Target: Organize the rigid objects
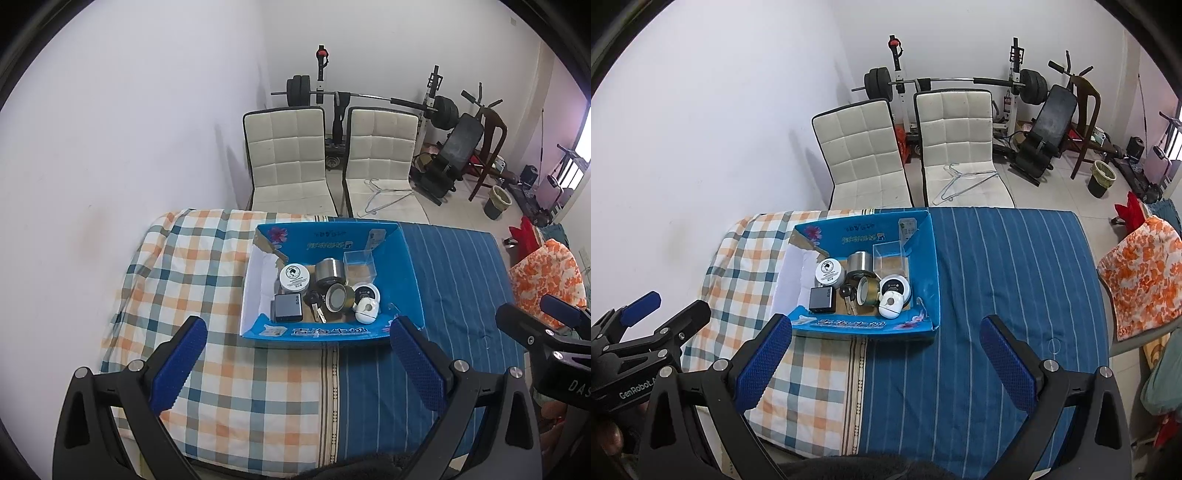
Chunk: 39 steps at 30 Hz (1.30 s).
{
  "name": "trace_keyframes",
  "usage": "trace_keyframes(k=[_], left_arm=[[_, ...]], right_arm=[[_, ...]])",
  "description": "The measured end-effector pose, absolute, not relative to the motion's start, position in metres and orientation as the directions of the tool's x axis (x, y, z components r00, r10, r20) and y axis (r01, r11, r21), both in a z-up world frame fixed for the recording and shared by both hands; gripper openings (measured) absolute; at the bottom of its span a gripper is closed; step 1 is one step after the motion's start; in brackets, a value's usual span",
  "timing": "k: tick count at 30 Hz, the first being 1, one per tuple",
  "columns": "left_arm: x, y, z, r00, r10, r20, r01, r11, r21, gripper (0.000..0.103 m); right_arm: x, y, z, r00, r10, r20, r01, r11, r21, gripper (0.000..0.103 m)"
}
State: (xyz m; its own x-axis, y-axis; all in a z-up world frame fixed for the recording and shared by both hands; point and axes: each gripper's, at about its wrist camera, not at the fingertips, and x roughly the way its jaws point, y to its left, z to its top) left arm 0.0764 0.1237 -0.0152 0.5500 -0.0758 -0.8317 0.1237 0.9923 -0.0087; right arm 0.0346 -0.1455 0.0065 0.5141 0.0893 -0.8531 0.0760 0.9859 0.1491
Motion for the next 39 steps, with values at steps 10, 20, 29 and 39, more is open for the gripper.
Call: trace_keyframes(k=[10, 20, 29, 39], left_arm=[[0.0765, 0.1258, -0.0145, 0.553, -0.073, -0.83, 0.123, 0.992, -0.005, 0.102], [0.0761, 0.1258, -0.0146, 0.554, -0.07, -0.83, 0.12, 0.993, -0.003, 0.102], [0.0742, 0.1265, -0.014, 0.556, -0.065, -0.829, 0.116, 0.993, 0.0, 0.102], [0.068, 0.1251, -0.0134, 0.557, -0.053, -0.829, 0.104, 0.995, 0.007, 0.102]], right_arm=[[0.0328, -0.1451, 0.0079, 0.518, 0.075, -0.852, 0.08, 0.988, 0.135, 0.103], [0.0321, -0.1454, 0.0091, 0.517, 0.063, -0.854, 0.083, 0.989, 0.124, 0.103], [0.0311, -0.1461, 0.0095, 0.52, 0.04, -0.853, 0.088, 0.991, 0.101, 0.103], [0.0319, -0.1466, 0.0088, 0.52, 0.021, -0.854, 0.089, 0.993, 0.079, 0.103]])
